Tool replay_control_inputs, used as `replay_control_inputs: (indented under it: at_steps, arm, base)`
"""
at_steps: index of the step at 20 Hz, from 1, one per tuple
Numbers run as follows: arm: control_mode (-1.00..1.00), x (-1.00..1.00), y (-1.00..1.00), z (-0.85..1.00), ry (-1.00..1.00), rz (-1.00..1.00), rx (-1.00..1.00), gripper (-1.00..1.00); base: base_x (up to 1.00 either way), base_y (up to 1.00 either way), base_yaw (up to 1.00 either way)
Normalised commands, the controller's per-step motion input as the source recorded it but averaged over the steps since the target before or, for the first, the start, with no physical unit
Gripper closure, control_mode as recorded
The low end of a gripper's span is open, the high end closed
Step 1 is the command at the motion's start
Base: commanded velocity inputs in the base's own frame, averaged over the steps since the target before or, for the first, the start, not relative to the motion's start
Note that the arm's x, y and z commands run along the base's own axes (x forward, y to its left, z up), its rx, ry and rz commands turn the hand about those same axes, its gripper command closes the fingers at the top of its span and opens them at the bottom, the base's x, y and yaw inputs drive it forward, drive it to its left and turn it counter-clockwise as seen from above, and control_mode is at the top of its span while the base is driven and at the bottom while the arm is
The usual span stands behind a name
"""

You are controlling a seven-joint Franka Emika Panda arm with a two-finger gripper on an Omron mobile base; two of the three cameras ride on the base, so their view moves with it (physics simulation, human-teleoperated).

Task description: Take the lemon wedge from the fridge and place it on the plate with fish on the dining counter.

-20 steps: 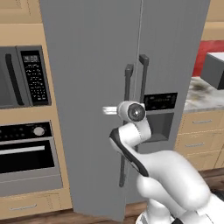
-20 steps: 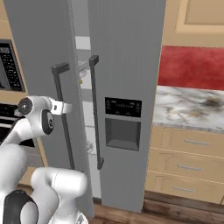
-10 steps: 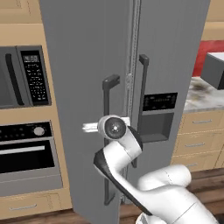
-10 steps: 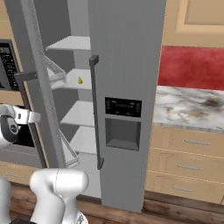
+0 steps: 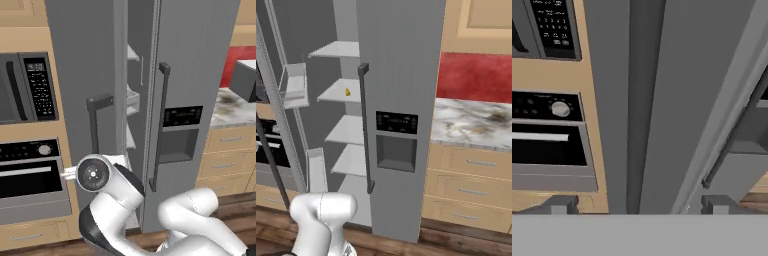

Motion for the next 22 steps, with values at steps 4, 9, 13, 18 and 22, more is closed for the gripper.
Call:
replay_control_inputs:
  at_steps: [4,9,13,18,22]
  arm:
    - [-1.0,-1.0,0.39,0.06,0.01,-0.05,-0.02,-1.0]
    - [-1.0,-1.0,-0.38,0.07,-0.02,-0.01,0.08,-1.0]
    - [-1.0,-0.26,-1.0,0.21,0.01,0.1,0.35,-1.0]
    - [-1.0,0.0,-1.0,0.21,0.07,0.18,0.44,-1.0]
    - [-1.0,0.01,-1.0,0.73,0.0,0.18,0.41,-1.0]
  base:
    - [0.0,0.0,0.0]
    - [0.0,0.0,0.0]
    - [0.0,0.0,0.0]
    - [0.0,0.0,0.0]
    - [0.0,0.0,0.0]
